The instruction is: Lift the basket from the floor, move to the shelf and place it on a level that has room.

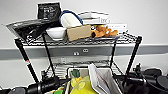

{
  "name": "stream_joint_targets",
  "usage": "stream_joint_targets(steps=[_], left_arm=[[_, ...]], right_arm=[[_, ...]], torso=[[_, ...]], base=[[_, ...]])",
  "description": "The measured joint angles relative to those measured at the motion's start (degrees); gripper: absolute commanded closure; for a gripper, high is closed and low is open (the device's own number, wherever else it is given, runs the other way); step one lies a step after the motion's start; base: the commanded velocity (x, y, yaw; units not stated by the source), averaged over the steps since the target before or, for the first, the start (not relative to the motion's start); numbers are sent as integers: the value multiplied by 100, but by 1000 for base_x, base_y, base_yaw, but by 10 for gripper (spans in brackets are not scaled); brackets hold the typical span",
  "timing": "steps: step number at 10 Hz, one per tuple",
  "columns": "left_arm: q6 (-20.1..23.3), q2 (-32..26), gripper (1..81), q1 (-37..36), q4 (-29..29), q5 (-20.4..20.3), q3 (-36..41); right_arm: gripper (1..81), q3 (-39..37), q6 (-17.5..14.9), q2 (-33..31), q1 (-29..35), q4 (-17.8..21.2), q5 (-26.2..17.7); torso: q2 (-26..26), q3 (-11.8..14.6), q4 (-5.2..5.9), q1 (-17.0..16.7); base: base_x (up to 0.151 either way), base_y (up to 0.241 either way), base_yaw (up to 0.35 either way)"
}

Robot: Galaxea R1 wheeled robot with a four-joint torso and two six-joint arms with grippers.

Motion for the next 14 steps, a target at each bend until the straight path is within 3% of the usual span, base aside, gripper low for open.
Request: stream_joint_targets(steps=[6,14], left_arm=[[-2,20,811,-452,-358,146,-122],[0,990,811,-1128,-747,738,-1941]], right_arm=[[811,-262,2,306,540,367,-205],[811,-1875,2,1401,588,380,-293]], torso=[[0,0,0,0],[2,-2,0,5]], base=[[0,0,0],[0,0,0]])
